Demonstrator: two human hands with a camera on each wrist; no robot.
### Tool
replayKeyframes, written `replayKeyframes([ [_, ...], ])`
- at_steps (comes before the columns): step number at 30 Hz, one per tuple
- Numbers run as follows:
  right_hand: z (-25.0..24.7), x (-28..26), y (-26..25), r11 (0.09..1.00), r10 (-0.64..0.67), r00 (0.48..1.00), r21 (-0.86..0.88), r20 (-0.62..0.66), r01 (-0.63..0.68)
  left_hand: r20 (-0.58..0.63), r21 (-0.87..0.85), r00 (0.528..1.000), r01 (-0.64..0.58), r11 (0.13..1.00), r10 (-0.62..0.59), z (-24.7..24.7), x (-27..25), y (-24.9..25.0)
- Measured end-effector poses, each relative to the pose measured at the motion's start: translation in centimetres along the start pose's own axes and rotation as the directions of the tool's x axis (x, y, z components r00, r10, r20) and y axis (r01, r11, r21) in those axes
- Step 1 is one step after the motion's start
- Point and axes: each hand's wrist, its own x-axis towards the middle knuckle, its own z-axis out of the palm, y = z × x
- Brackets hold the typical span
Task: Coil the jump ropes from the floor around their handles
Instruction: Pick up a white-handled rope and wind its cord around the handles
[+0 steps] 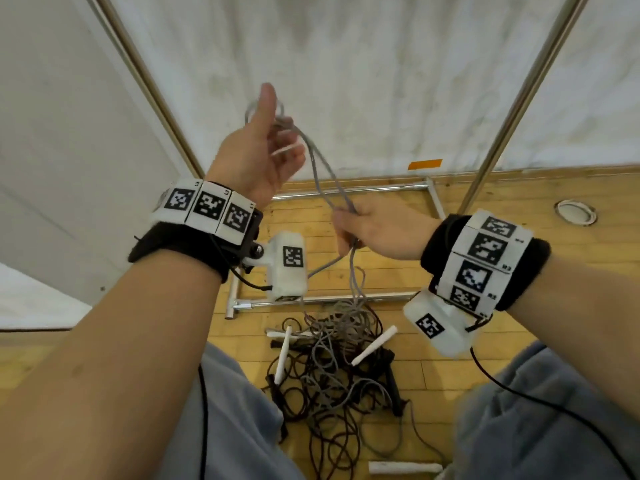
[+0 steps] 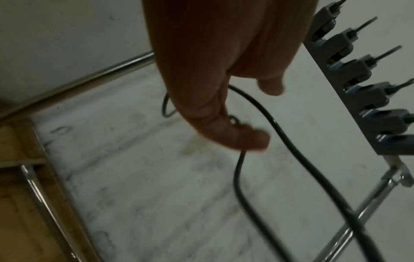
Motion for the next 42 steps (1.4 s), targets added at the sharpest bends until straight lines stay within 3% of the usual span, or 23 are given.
replayKeyframes([
  [2,-1.1,-0.6,-0.6,0.984,0.035,0.996,0.177,-0.08,-0.021,0.143,0.313,0.988,0.011,0.95,-0.059,-0.1,-0.4,-0.8],
  [5,-2.2,-1.5,-1.3,0.938,0.086,0.978,0.347,-0.188,-0.016,0.353,0.677,0.902,-0.062,0.734,-0.25,0.3,-1.9,-2.2],
  [8,-2.3,-2.4,-1.8,0.882,0.098,0.96,0.47,-0.261,0.038,0.445,0.757,0.822,-0.133,0.64,-0.355,1.3,-3.3,-3.8],
  [11,-2.9,-2.7,-2.1,0.869,0.092,0.922,0.483,-0.376,0.111,0.484,0.758,0.796,-0.175,0.628,-0.363,2.7,-4.5,-5.3],
  [15,-5.3,-2.4,-2.3,0.813,0.152,0.829,0.545,-0.538,0.205,0.476,0.731,0.824,-0.176,0.659,-0.309,3.0,-4.9,-6.1],
  [17,-6.4,-2.1,-1.9,0.733,0.192,0.81,0.63,-0.554,0.257,0.464,0.682,0.854,-0.176,0.71,-0.234,3.1,-4.7,-5.8],
  [20,-6.3,-1.7,-0.9,0.573,0.184,0.907,0.791,-0.38,0.215,0.38,0.532,0.921,-0.144,0.834,-0.084,3.1,-4.2,-5.1],
  [22,-4.9,-1.2,-0.2,0.532,0.14,0.968,0.84,-0.208,0.104,0.291,0.452,0.956,-0.158,0.878,0.021,3.0,-3.8,-4.5],
  [27,-1.3,-0.7,0.9,0.615,-0.01,0.998,0.787,0.069,-0.048,0.099,0.325,0.984,-0.172,0.93,0.147,2.6,-2.7,-3.3],
  [28,-0.7,-0.7,1.1,0.719,0.004,0.995,0.691,0.1,-0.072,0.074,0.311,0.986,-0.167,0.936,0.151,2.5,-2.5,-3.1],
  [30,0.6,-0.8,1.7,0.963,0.044,0.992,0.259,0.121,-0.074,0.037,0.292,0.989,-0.148,0.945,0.144,2.1,-2.1,-2.8],
  [31,1.1,-0.8,2.2,0.995,0.087,0.985,0.043,0.15,-0.094,0.021,0.283,0.99,-0.139,0.949,0.138,1.9,-1.9,-2.7],
  [33,2.0,-0.7,3.0,0.963,0.242,0.941,-0.178,0.237,-0.202,-0.001,0.266,0.991,-0.126,0.956,0.13,1.6,-1.7,-2.7],
  [37,1.1,-0.2,3.9,0.816,0.43,0.885,-0.497,0.179,-0.296,-0.046,0.26,0.988,-0.133,0.956,0.15,1.6,-1.4,-2.7],
  [39,0.7,0.1,4.2,0.824,0.394,0.91,-0.487,0.126,-0.29,-0.057,0.217,0.988,-0.127,0.968,0.143,1.6,-1.1,-2.5],
  [42,1.0,0.2,3.6,0.986,0.167,0.986,0.02,0.01,-0.167,-0.011,0.166,0.997,-0.079,0.983,0.082,1.9,-1.3,-2.3],
])
